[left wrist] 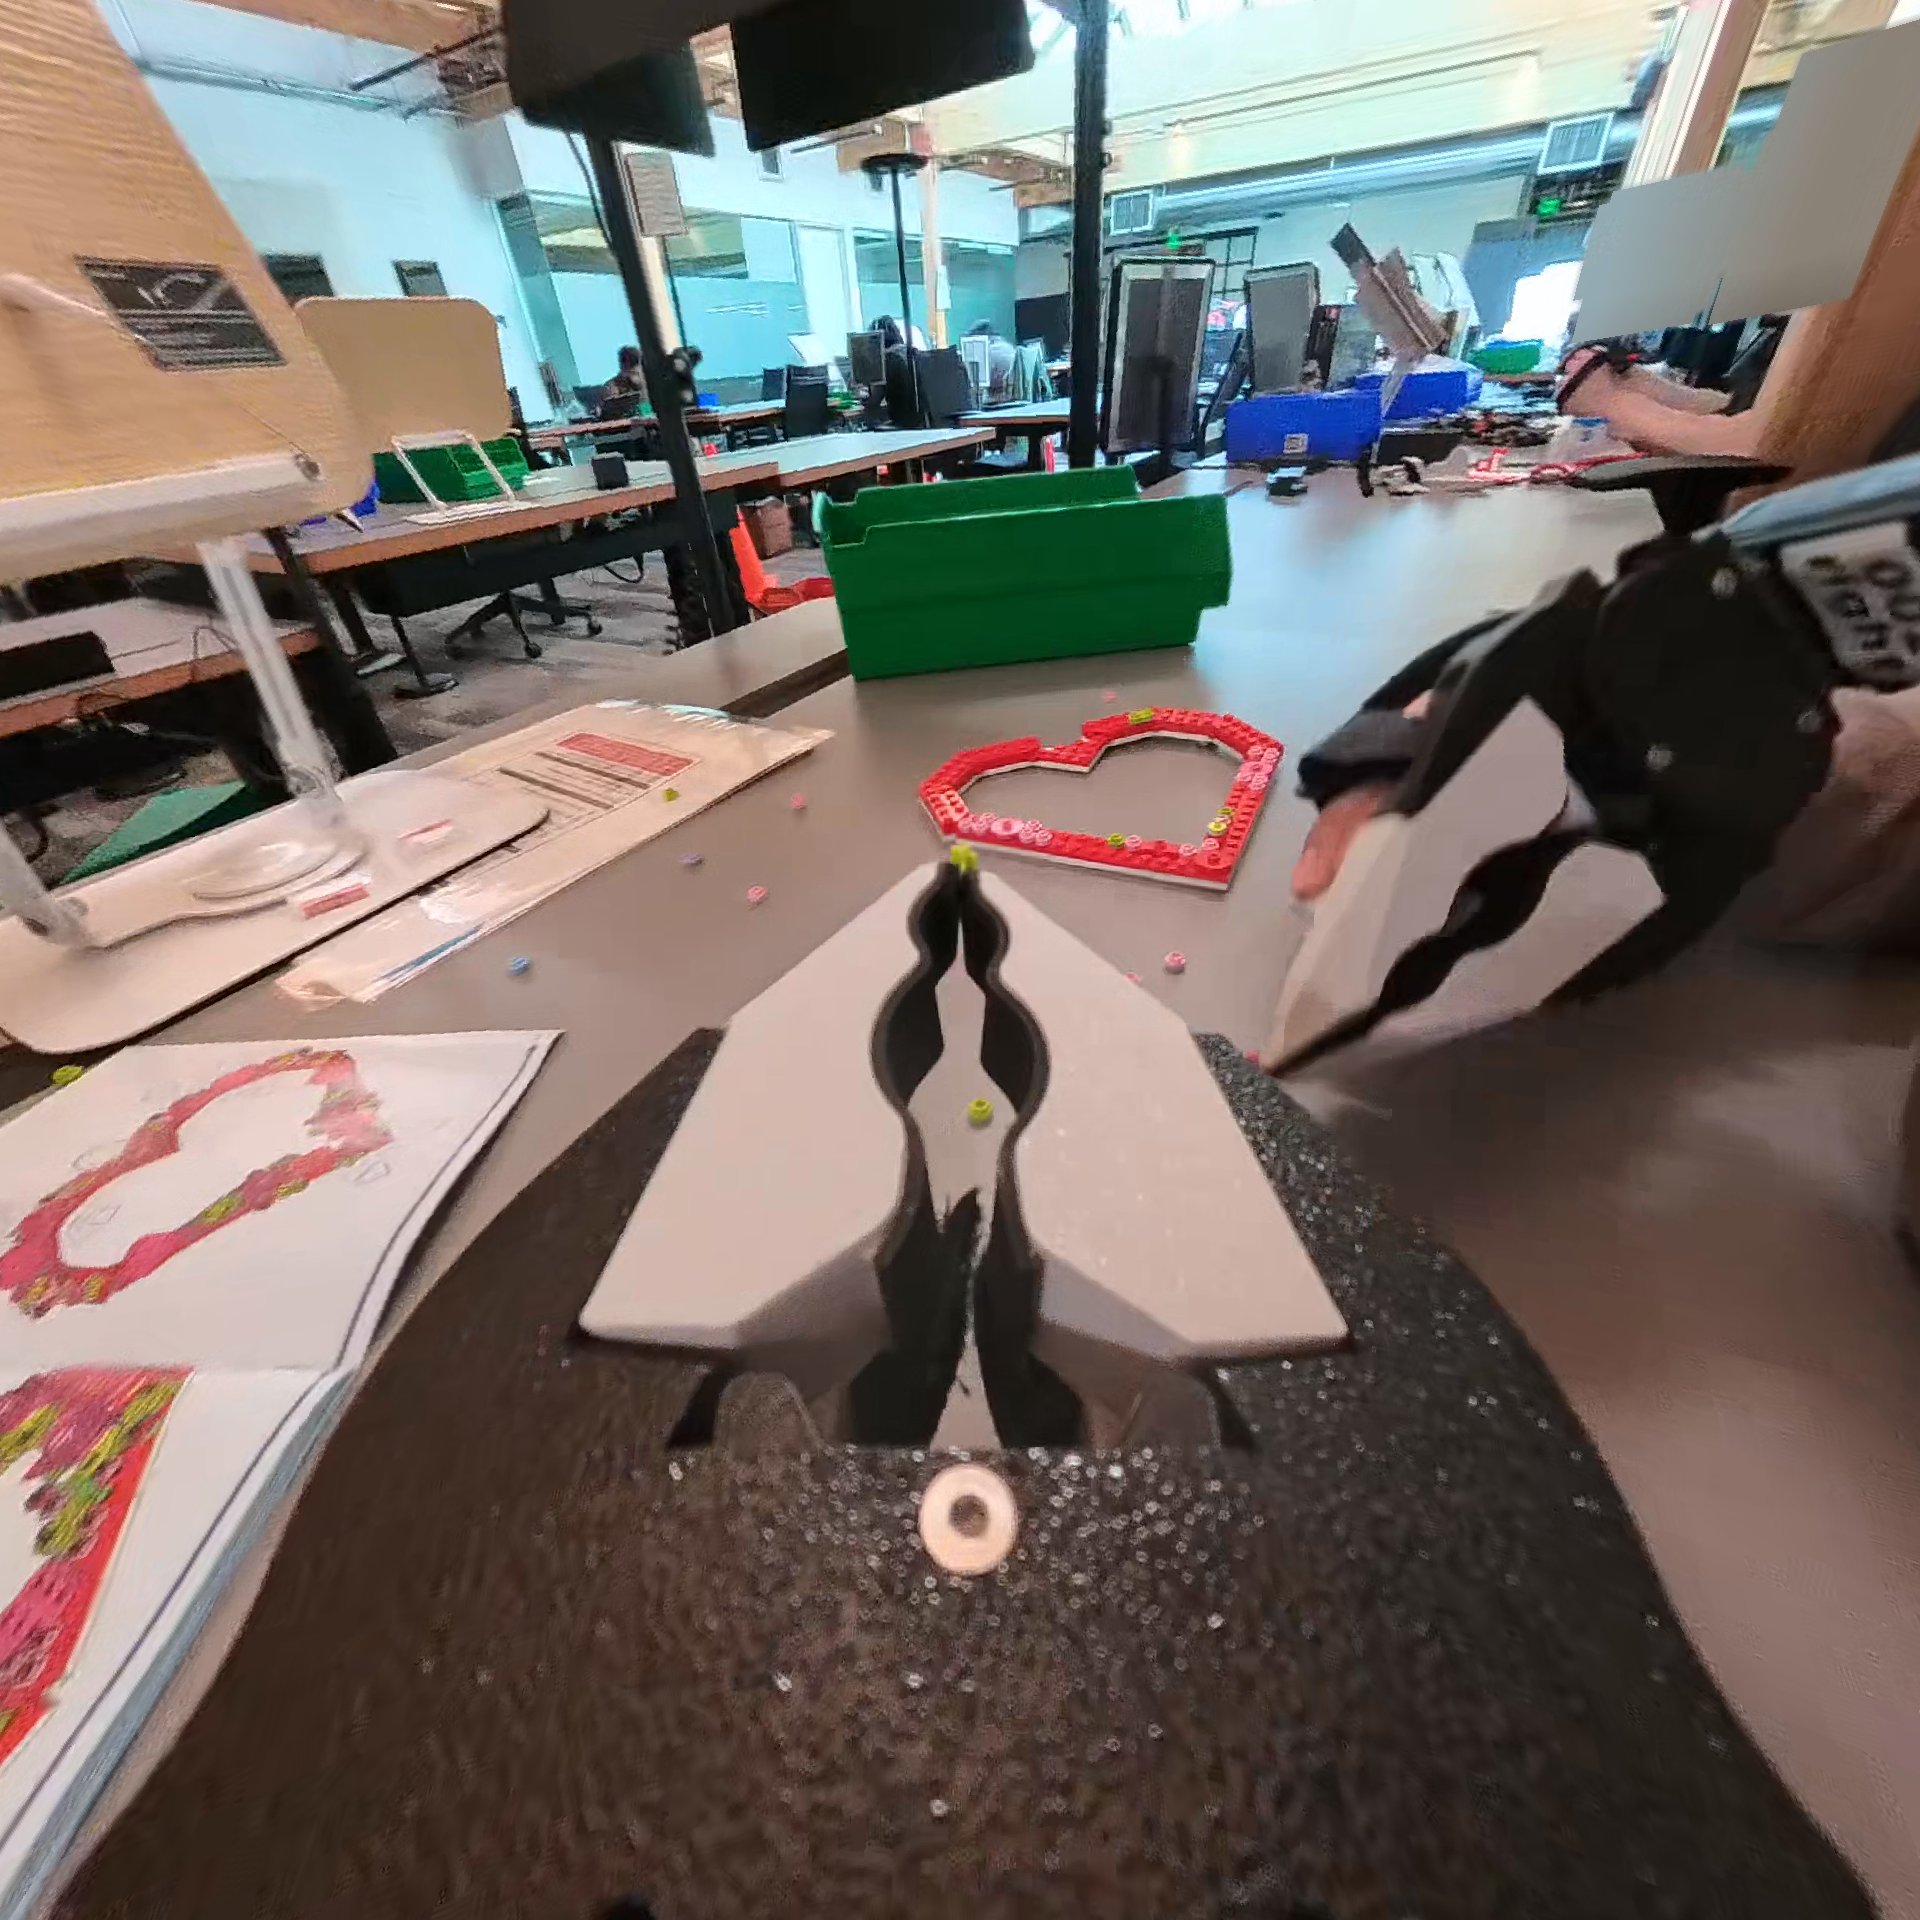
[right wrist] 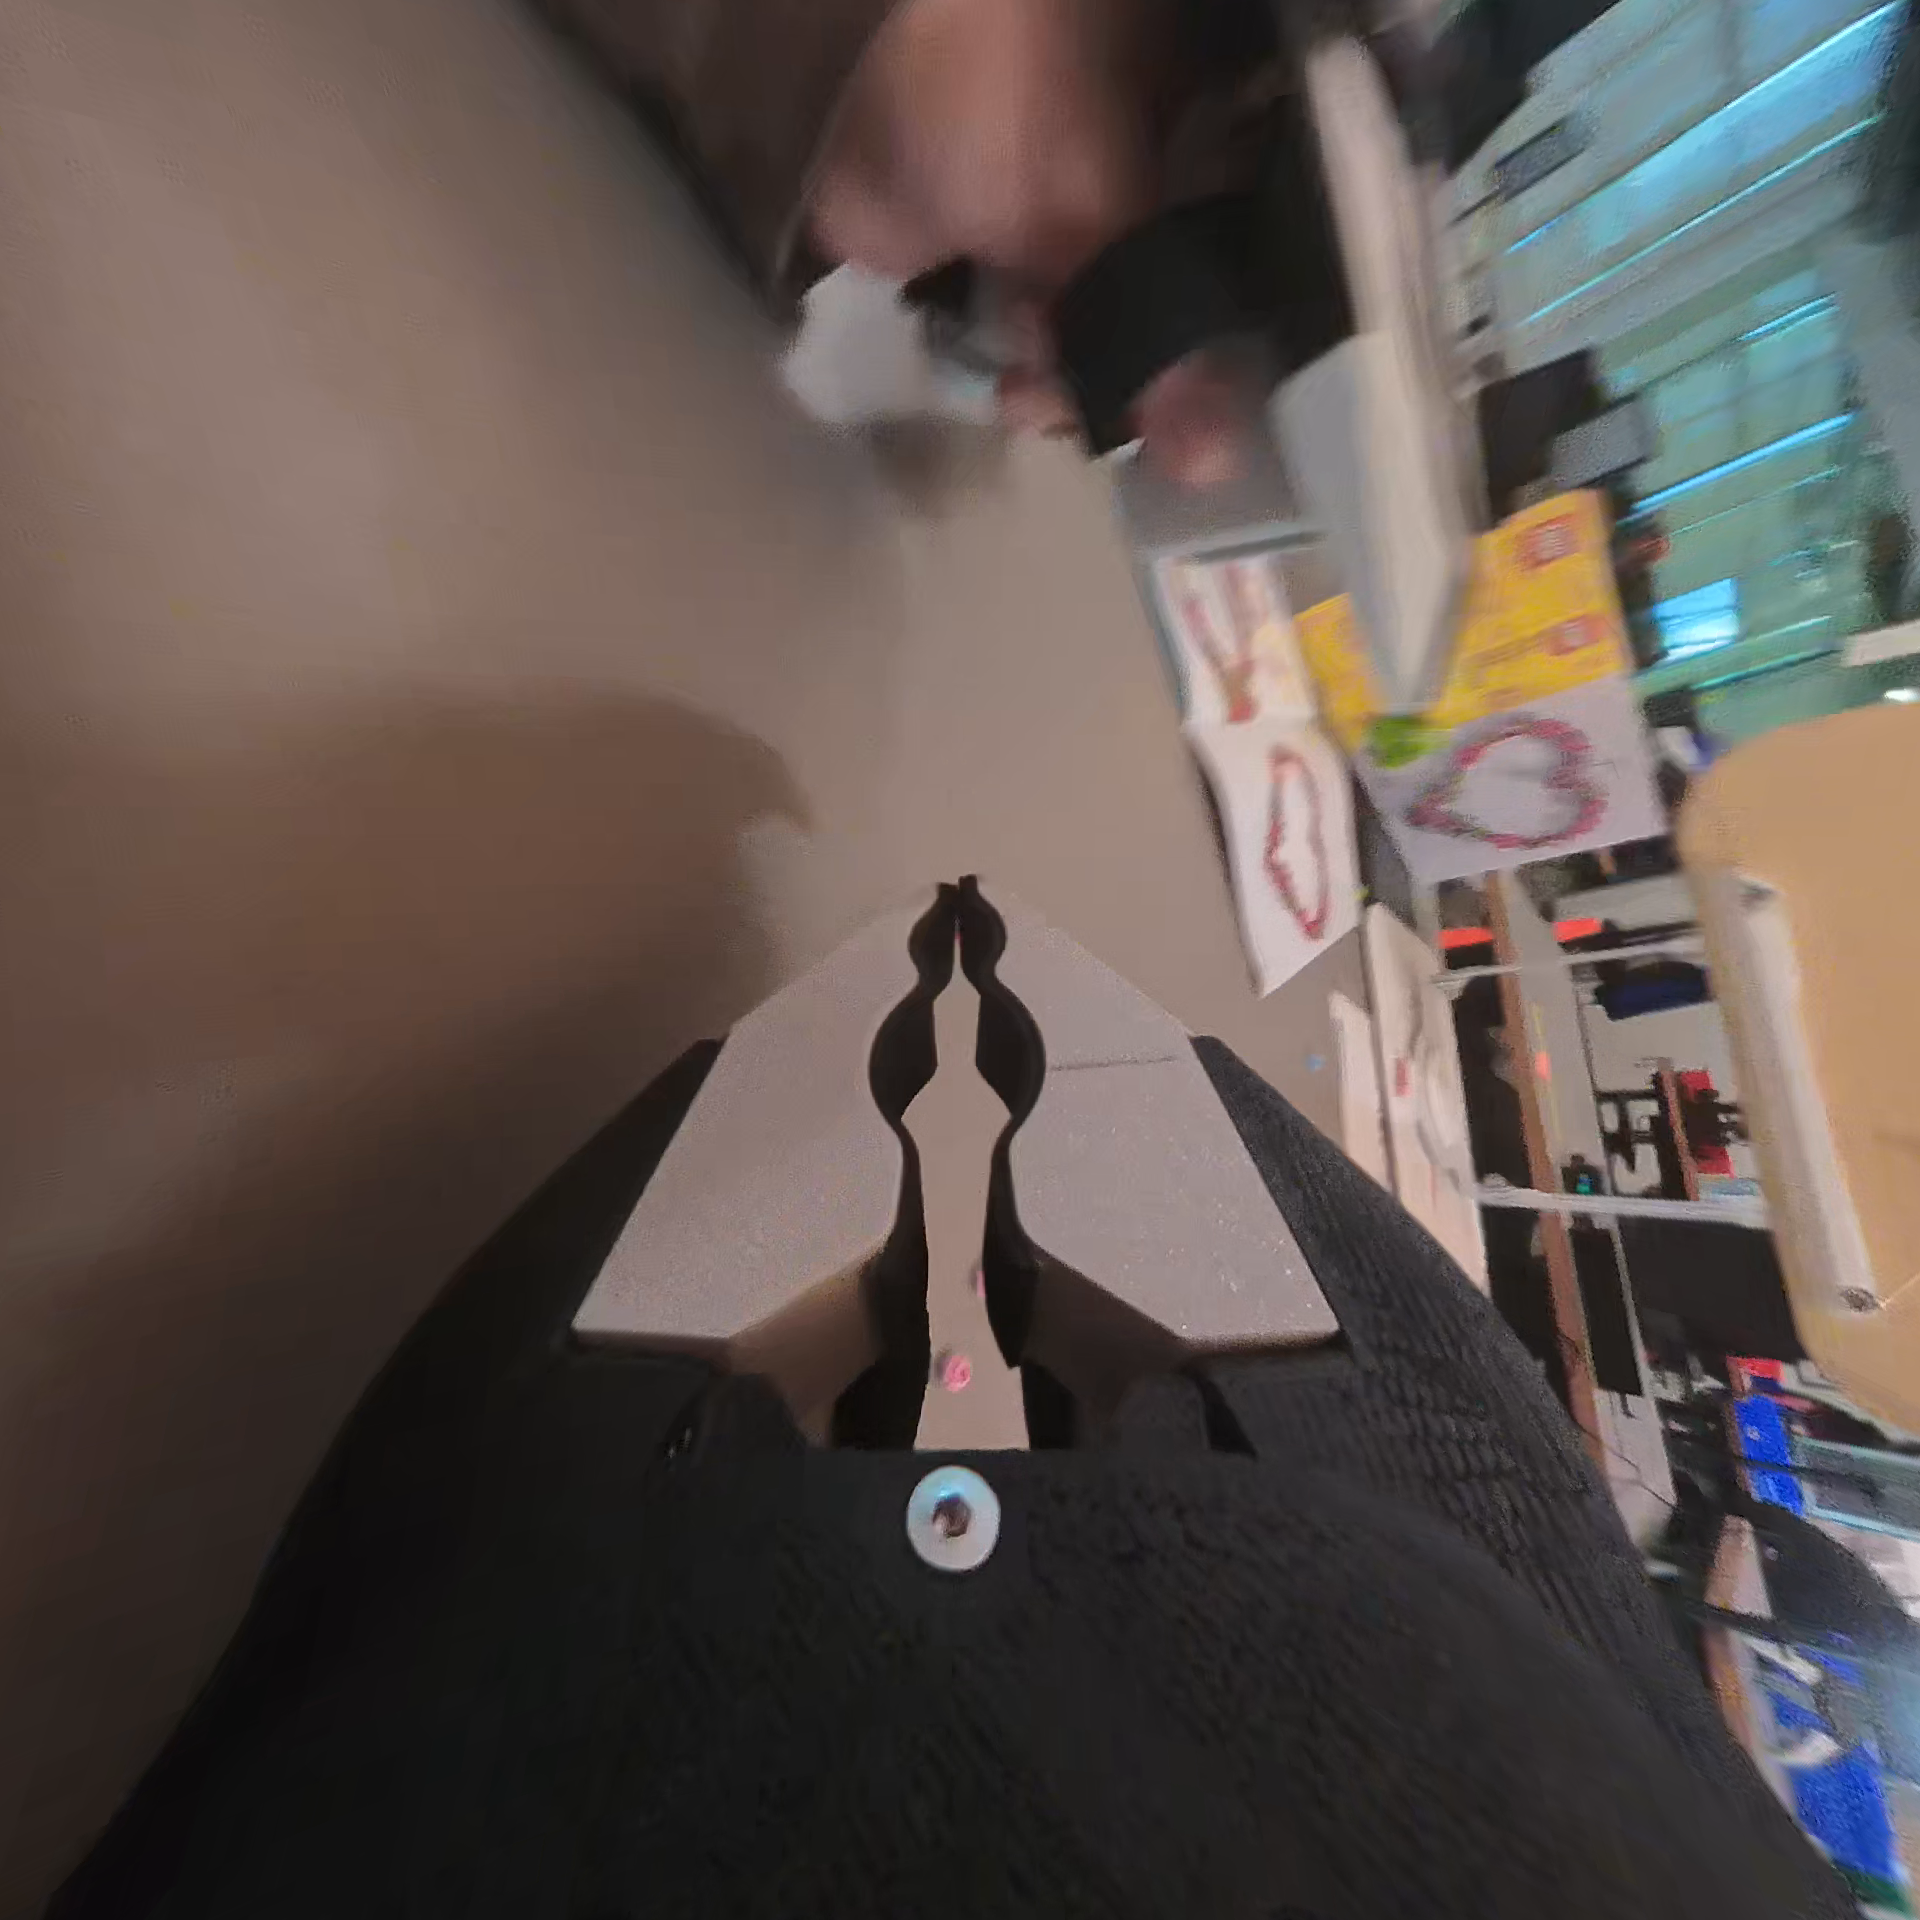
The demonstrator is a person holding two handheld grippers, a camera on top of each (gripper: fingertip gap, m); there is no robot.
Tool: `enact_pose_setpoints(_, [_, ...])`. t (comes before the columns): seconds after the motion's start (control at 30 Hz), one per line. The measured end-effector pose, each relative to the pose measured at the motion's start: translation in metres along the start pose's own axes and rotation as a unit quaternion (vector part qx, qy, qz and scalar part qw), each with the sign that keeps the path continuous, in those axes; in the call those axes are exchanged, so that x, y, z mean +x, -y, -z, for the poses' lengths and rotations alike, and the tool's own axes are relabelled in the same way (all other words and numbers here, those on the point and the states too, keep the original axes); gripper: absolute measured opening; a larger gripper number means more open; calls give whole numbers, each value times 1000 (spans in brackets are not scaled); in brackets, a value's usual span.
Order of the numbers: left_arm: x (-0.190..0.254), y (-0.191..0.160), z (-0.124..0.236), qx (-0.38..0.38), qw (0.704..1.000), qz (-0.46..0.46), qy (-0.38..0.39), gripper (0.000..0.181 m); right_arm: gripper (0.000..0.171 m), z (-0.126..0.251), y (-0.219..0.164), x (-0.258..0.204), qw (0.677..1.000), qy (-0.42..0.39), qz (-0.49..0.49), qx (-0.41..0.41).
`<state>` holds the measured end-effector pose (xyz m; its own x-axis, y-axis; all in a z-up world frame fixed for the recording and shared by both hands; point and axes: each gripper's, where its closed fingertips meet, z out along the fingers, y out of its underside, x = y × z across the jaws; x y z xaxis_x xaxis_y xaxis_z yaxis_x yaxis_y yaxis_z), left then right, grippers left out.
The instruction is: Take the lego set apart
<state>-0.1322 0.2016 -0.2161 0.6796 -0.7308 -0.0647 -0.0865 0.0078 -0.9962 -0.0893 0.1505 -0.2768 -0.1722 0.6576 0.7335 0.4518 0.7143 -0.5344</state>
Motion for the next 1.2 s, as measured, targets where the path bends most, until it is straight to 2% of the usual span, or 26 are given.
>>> enact_pose_setpoints(0.03, [-2, 3, 2, 4, 1000, -3, 3, 0, 0, 4, 7, 11, 999, -35, 3, 23])
enact_pose_setpoints(0.1, [-11, 11, 5, 15, 999, -19, 21, 0, 0, 12, 18, 27, 991, -111, 51, 49])
enact_pose_setpoints(0.17, [-14, 15, 9, 19, 999, -32, 31, 0, 0, 16, 23, 33, 984, -150, 66, 63])
enact_pose_setpoints(0.27, [-32, 30, 26, 34, 994, -57, 83, 0, 0, 21, 24, 42, 981, -173, 3, 93])
enact_pose_setpoints(0.33, [-63, 42, 51, 21, 983, -65, 168, 0, 0, 25, 24, 48, 975, -179, -54, 119])
enact_pose_setpoints(0.47, [-136, 50, 131, -69, 930, -49, 357, 0, 0, 21, 28, 44, 968, -153, -118, 161])
enact_pose_setpoints(0.63, [-202, 14, 211, -239, 852, 41, 464, 4, 0, 10, 30, 32, 968, -106, -137, 179])
enact_pose_setpoints(0.77, [-224, -1, 231, -281, 831, 105, 468, 40, 0, 10, 29, 33, 963, -90, -166, 192])
enact_pose_setpoints(0.87, [-229, -9, 240, -308, 817, 137, 468, 56, 0, 12, 29, 34, 959, -88, -181, 199])
enact_pose_setpoints(0.9, [-228, -11, 238, -306, 821, 160, 456, 60, 0, 13, 29, 34, 958, -86, -185, 201])
enact_pose_setpoints(1.03, [-222, -10, 225, -250, 841, 279, 390, 75, 0, 13, 28, 35, 955, -80, -199, 207])
enact_pose_setpoints(1.2, [-225, -3, 230, -194, 838, 385, 335, 94, 0, 14, 26, 37, 949, -72, -220, 212])
